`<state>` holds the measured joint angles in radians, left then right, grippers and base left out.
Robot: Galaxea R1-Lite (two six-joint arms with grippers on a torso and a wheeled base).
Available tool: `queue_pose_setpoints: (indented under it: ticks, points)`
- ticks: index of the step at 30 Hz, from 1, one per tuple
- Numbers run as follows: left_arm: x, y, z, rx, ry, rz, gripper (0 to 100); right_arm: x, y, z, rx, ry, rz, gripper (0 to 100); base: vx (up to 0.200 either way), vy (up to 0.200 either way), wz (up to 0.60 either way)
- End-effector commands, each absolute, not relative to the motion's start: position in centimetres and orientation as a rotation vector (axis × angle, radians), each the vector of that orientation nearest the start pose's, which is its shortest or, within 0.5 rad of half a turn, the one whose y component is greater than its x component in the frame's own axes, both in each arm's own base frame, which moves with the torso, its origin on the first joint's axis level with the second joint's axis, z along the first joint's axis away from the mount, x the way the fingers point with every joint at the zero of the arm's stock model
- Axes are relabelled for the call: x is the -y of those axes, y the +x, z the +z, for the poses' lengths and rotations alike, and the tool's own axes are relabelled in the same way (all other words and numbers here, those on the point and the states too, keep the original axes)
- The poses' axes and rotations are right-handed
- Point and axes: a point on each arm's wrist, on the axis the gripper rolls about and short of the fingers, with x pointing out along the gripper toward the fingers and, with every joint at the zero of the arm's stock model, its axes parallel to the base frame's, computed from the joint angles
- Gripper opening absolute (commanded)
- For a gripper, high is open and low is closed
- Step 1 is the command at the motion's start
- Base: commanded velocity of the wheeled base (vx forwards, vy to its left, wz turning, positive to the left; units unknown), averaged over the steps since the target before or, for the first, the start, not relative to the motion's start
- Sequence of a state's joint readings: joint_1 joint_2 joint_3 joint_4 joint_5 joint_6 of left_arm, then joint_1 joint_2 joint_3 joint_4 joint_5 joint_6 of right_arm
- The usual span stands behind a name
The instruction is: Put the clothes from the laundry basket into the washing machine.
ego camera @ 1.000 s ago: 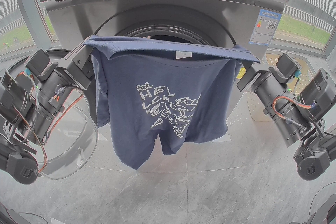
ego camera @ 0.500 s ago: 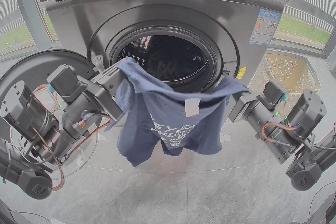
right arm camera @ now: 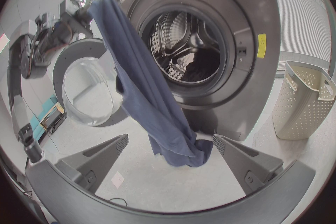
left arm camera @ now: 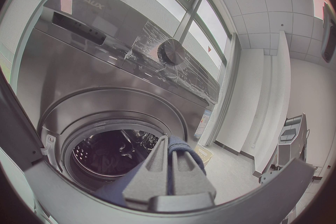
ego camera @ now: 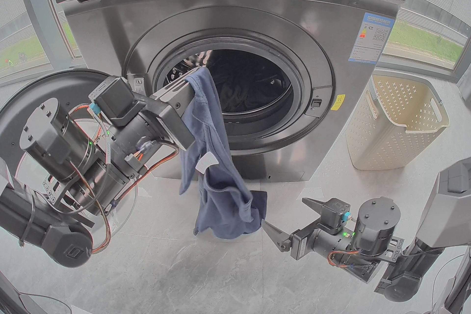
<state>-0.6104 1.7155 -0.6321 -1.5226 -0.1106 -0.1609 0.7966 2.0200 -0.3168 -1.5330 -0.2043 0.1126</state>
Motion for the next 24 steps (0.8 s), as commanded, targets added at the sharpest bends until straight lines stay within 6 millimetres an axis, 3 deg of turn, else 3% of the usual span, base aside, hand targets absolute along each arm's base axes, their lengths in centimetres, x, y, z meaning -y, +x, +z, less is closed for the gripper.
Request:
queue_pose_setpoints:
  ticks: [1,9,18,21,24]
  points:
    - [16.5,22.9,22.7,0.396,-0.268,-0.75,0,-20.9,21.3,5.1,-0.217,0.003,0.574,100,0.0,0.0,0.0]
    - [16.1,21.6,24.3,0.454,-0.285,-0.773,0,-24.5,25.2,3.9,-0.136,0.025,0.578,100,0.0,0.0,0.0]
    - [16.1,21.5,24.5,0.458,-0.288,-0.774,0,-27.3,24.1,3.6,-0.122,0.022,0.695,100,0.0,0.0,0.0]
    - [16.1,21.5,24.5,0.456,-0.288,-0.776,0,-27.7,24.8,3.1,-0.116,0.021,0.686,100,0.0,0.0,0.0]
    - [16.1,21.3,24.5,0.462,-0.288,-0.785,0,-28.5,27.0,2.7,-0.071,0.025,0.659,100,0.0,0.0,0.0]
